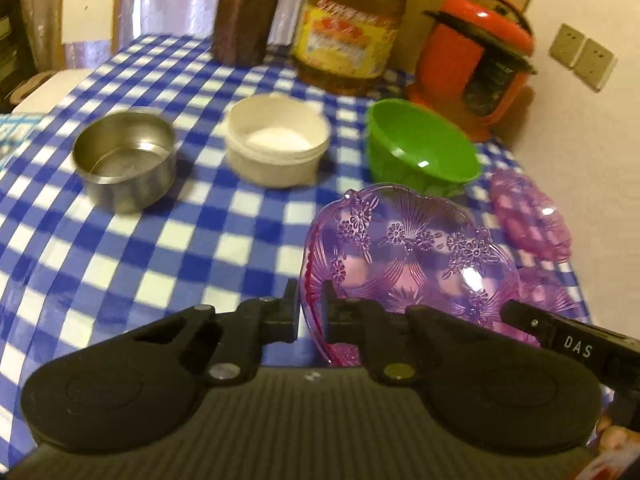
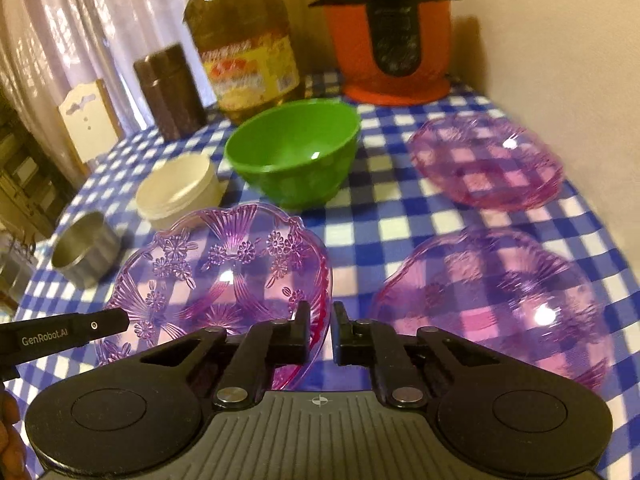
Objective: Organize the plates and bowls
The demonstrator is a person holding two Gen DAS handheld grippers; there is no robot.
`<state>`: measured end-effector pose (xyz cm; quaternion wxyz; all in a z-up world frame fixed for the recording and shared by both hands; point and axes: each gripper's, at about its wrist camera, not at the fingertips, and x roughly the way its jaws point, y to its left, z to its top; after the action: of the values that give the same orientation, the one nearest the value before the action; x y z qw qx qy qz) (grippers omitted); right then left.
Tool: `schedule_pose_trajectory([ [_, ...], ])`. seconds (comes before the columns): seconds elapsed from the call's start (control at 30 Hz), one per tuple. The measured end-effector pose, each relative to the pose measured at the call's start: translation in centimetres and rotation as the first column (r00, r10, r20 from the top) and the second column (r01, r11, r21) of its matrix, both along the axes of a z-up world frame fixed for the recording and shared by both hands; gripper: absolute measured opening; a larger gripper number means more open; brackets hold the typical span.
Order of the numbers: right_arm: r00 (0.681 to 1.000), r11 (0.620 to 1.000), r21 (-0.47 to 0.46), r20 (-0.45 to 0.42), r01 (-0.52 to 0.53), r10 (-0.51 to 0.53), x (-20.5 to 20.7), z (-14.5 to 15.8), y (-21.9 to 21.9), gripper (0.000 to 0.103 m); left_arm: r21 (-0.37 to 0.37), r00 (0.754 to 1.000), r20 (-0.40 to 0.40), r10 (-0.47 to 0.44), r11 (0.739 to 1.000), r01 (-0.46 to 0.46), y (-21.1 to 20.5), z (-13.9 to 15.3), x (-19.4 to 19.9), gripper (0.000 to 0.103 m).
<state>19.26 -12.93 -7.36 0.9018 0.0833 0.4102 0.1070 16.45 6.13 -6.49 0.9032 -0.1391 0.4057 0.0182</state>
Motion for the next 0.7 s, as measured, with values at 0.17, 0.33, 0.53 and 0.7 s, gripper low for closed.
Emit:
schedule_pose_trajectory([
  [0.17,0.998,0.998,0.002,0.033,0.059,-0.059,0.3,2.6,-3.3,0.010,-0.023,0.997,0.035,-0.066,0.997,0.067,-3.4,2.2,1.8,0.009],
  [0.33,0.989,0.991,-0.009,0.067,0.133,-0.132,1.5,4.4,-7.7,0.010,-0.036,0.986,0.073,-0.147,0.988,0.150,-8.1,3.8,4.6,0.009],
  [0.53,0.976,0.979,-0.018,0.085,0.203,-0.200,4.4,5.0,-13.0,0.010,-0.054,0.973,0.091,-0.211,0.975,0.216,-13.1,4.2,8.9,0.009],
  [0.7,0.965,0.970,-0.025,0.104,0.244,-0.240,7.4,4.2,-16.1,0.010,-0.032,0.963,0.091,-0.255,0.965,0.259,-16.4,3.2,12.8,0.009],
])
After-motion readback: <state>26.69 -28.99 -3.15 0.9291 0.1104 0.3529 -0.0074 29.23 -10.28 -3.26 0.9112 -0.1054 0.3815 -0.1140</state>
